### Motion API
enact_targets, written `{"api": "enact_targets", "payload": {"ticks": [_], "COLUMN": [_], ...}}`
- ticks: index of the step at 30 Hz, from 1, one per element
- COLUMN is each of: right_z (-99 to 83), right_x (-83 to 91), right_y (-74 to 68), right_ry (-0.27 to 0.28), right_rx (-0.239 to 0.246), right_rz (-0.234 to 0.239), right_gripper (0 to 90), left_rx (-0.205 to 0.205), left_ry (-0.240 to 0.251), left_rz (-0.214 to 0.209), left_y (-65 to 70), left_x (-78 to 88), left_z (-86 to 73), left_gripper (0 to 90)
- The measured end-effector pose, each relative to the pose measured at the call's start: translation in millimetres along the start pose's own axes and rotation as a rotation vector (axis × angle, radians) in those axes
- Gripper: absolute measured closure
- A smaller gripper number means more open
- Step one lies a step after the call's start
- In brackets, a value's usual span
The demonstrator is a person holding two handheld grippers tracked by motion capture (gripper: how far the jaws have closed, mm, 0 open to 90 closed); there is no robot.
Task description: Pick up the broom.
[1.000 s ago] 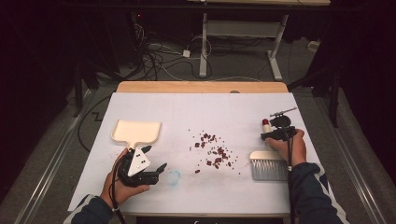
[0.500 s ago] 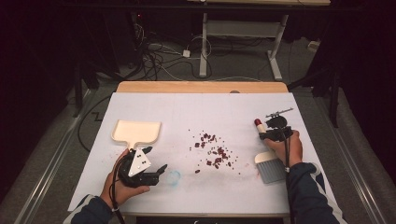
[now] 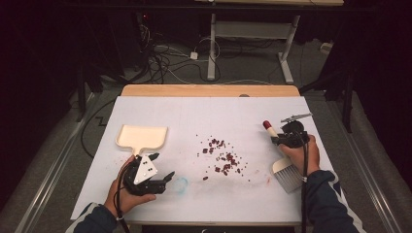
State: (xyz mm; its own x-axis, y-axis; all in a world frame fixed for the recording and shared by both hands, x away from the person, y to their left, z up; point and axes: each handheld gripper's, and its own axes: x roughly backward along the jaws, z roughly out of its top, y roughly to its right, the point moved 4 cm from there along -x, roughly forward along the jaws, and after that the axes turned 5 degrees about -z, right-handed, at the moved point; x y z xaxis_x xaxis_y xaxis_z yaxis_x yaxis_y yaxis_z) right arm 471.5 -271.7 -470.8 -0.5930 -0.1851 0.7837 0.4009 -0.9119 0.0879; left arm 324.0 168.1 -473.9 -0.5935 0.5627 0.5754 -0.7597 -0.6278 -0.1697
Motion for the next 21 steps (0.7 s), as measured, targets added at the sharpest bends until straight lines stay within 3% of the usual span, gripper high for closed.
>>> {"api": "enact_targets", "payload": {"ticks": [1,2,6,7,8,10,11,13,14,15,21], "right_z": [0.0,-0.2,0.0,0.0,-0.6,-0.6,0.2,0.8,2.1,2.1,8.6], "right_x": [0.0,11.4,32.8,32.8,42.3,45.9,56.7,61.6,71.6,71.6,101.3], "right_y": [0.0,4.6,5.9,5.9,5.4,5.3,5.0,4.3,1.9,1.9,-10.4], "right_ry": [0.0,0.055,0.142,0.142,0.175,0.186,0.23,0.25,0.288,0.288,0.405], "right_rx": [0.0,-0.022,-0.022,-0.022,-0.016,-0.013,-0.01,-0.011,-0.007,-0.007,-0.011], "right_rz": [0.0,0.025,0.023,0.023,0.019,0.021,0.019,0.016,0.017,0.017,0.044], "right_gripper": [70.0,70.0,70.1,70.1,70.2,70.3,70.3,70.3,70.4,70.4,70.3], "left_rx": [-0.004,-0.002,0.01,0.01,0.025,0.026,0.036,0.073,0.082,0.081,0.044], "left_ry": [0.001,0.005,0.007,0.007,-0.001,-0.004,0.0,0.014,0.022,0.023,0.059], "left_rz": [0.001,0.002,0.002,0.002,-0.015,-0.03,-0.046,-0.091,-0.107,-0.119,-0.222], "left_y": [0.3,0.4,-0.5,-0.5,0.0,1.3,3.2,8.1,10.9,13.5,42.2], "left_x": [0.6,1.0,1.0,1.0,0.0,-1.2,-1.4,-3.2,-4.7,-6.2,-20.8], "left_z": [0.2,0.7,2.9,2.9,3.9,7.7,10.4,17.9,22.7,26.6,67.0], "left_gripper": [22.1,22.5,22.4,21.7,20.5,20.1,20.1,20.1,20.2,20.2,20.2]}}
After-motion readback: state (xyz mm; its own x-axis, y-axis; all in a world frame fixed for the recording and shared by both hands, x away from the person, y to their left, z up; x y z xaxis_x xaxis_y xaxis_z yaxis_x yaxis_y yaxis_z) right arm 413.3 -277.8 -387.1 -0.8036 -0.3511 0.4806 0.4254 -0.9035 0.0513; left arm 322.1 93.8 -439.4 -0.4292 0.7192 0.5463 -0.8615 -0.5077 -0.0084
